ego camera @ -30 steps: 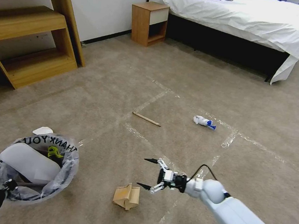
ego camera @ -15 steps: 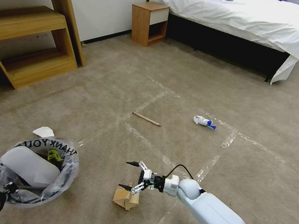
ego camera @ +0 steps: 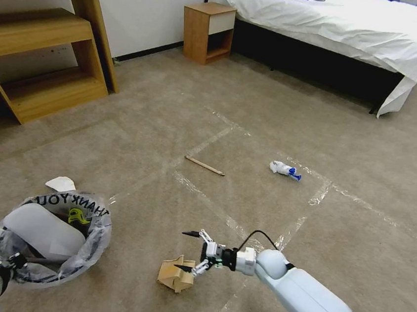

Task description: Pick up the trash bin and place the garbage on the floor into it.

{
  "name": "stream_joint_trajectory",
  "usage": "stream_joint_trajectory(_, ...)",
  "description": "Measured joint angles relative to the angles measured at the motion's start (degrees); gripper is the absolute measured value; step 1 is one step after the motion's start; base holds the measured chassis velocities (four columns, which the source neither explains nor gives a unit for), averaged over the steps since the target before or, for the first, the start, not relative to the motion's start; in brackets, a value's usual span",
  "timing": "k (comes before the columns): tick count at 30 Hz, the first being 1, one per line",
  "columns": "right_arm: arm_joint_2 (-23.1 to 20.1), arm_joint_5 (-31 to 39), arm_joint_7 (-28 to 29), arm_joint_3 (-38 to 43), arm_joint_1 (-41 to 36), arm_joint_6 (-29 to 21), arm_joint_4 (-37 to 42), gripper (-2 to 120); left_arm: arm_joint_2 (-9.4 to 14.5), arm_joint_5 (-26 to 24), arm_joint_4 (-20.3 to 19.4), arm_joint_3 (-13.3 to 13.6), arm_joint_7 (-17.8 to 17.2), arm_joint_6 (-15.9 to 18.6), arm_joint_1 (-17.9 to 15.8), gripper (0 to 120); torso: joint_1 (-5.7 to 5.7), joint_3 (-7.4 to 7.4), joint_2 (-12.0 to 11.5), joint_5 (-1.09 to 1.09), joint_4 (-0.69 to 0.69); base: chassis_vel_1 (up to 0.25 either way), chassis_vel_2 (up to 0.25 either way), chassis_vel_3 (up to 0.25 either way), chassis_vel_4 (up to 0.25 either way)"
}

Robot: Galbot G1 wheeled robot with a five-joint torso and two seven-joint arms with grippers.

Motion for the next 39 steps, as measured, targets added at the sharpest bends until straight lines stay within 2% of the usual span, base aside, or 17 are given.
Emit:
stream_joint_trajectory(16,-1.4,-1.3,-0.7,0.9,-4.0,1.3,-3.1,100,-0.6,1.8,1.2,1.8,0.6,-0.3,-0.5,0,0.0,0.0,0.0,0.0,0.0,0.0,0.0,0.0,0.0)
stream_joint_trajectory(39,9.0,-4.2,-2.2,2.4,-1.5,3.3,-16.3,100,-0.8,3.1,3.1,3.2,1.4,-0.6,-1.3,0,0.0,0.0,0.0,-0.01,0.02,0.0,0.0,0.0,0.0)
